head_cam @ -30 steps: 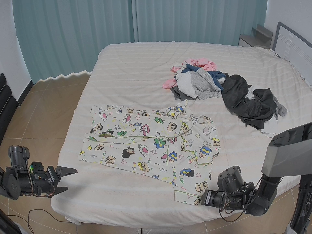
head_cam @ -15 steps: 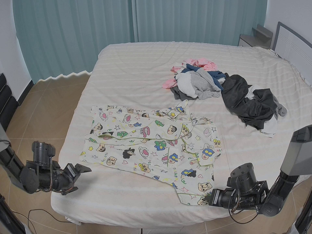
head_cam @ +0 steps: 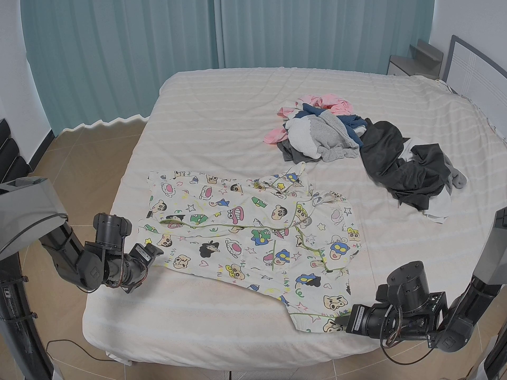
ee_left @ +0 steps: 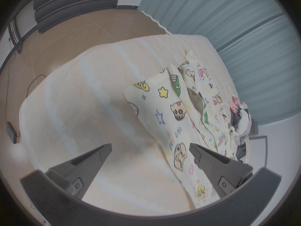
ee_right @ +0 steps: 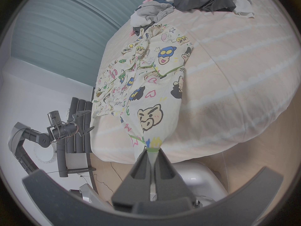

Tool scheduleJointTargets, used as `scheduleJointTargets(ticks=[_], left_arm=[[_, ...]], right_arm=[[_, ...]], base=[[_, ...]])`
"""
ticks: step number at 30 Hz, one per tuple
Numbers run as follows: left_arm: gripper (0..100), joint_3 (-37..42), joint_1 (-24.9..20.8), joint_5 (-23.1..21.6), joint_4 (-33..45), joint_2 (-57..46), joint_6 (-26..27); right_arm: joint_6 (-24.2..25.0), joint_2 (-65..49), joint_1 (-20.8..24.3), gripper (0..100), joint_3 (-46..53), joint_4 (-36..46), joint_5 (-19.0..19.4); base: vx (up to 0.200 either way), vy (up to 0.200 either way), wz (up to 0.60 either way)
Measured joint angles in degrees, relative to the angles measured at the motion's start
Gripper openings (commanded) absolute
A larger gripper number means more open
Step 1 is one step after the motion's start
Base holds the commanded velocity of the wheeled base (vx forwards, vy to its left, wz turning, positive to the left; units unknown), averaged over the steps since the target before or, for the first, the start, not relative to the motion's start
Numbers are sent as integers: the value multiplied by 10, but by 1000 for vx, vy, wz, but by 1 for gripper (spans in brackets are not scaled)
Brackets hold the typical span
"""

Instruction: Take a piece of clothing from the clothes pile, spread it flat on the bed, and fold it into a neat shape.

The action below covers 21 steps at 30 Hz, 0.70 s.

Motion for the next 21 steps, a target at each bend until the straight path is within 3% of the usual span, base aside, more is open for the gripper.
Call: scheduleJointTargets(ticks=[4,20,21], left_arm=[[100,-34,-1,38,0,28,-2],[100,-130,-1,100,1,98,-2],[0,-134,-1,103,1,100,-2]], right_arm=[[6,-4,1,0,1,-1,0],[7,-8,2,0,2,-25,-3],[7,-8,2,0,3,-26,-3]], base=[[0,0,0],[0,0,0],[0,0,0]])
